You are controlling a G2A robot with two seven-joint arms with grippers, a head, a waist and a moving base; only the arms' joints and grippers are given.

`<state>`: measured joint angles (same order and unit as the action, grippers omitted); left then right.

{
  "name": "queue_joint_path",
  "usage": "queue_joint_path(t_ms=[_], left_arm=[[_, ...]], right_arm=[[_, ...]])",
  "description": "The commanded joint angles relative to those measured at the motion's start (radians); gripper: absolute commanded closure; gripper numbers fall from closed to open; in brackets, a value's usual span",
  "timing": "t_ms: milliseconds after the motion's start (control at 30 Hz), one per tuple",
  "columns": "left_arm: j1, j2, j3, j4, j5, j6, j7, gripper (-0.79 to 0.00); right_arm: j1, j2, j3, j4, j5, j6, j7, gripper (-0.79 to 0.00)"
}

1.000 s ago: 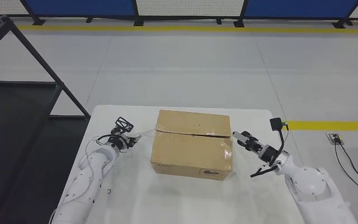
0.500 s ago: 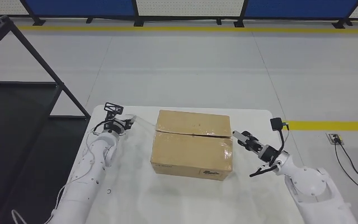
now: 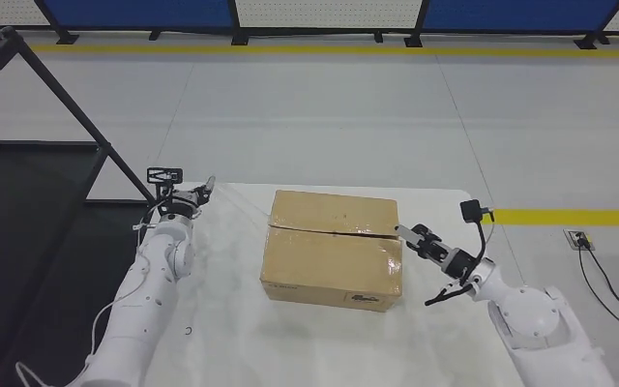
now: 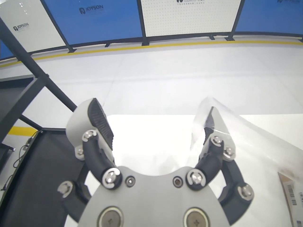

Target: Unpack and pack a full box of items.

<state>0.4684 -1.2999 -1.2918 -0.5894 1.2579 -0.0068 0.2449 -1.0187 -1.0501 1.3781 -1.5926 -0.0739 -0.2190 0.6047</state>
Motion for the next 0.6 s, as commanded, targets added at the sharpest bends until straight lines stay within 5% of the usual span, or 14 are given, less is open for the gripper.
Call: queue_joint_path(t_ms=[0,567], left_arm=[[0.004,0.001,-0.007,-0.001,-0.012,0.002,0.023,-0.785],[0.074,0.011,-0.080,-0.073,-0.109,0.008,0.169,-0.785]], right_arm=[[0.001,0.000,-0.002,-0.002,-0.002,0.002,-0.001,-0.785],[0.009,-0.002,-0.005,0.014,0.002,-0.011,0.005,-0.785]])
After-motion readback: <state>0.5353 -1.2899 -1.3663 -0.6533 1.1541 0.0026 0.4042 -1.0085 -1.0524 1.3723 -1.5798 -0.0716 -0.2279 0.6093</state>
